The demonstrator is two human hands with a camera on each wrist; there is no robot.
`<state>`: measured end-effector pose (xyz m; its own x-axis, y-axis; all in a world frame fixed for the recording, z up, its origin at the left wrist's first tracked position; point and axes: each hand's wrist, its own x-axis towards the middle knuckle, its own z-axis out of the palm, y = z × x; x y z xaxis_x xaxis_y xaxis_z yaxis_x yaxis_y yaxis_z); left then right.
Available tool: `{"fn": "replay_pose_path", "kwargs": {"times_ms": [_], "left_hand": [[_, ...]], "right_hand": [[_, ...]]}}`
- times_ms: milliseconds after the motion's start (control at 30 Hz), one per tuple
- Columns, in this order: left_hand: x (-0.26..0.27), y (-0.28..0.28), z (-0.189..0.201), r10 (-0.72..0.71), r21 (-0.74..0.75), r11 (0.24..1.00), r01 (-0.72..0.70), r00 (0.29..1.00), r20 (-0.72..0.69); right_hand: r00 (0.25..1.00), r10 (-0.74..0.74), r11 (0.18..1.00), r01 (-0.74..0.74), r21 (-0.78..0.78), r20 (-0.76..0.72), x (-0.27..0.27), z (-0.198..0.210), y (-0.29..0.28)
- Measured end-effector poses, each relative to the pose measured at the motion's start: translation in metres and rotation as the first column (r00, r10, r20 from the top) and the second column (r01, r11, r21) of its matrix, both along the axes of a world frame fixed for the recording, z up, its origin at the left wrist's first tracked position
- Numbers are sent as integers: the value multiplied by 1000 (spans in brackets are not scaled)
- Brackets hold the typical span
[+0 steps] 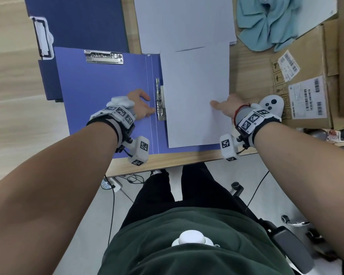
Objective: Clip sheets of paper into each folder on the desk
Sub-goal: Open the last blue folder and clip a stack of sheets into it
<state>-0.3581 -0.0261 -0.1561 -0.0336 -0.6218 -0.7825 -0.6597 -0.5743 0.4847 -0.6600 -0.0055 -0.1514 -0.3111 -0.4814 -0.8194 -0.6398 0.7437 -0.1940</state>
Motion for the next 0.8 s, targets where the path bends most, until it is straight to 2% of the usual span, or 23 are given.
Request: {"fn": "replay_pose_path", "kwargs": {"times_ms": [167,600,800], "left_hand": [[0,5,2,-76,22,997,74,992,96],[-4,2,2,-41,64,997,36,995,90],[-4,3,4,-21,67,998,16,997,75]], "right_hand": [[1000,16,1000,-16,-16,-4,9,5,-3],[973,-209,974,217,-68,101,4,3,0],[987,-139,988,144,-55,82,5,6,-5]]}}
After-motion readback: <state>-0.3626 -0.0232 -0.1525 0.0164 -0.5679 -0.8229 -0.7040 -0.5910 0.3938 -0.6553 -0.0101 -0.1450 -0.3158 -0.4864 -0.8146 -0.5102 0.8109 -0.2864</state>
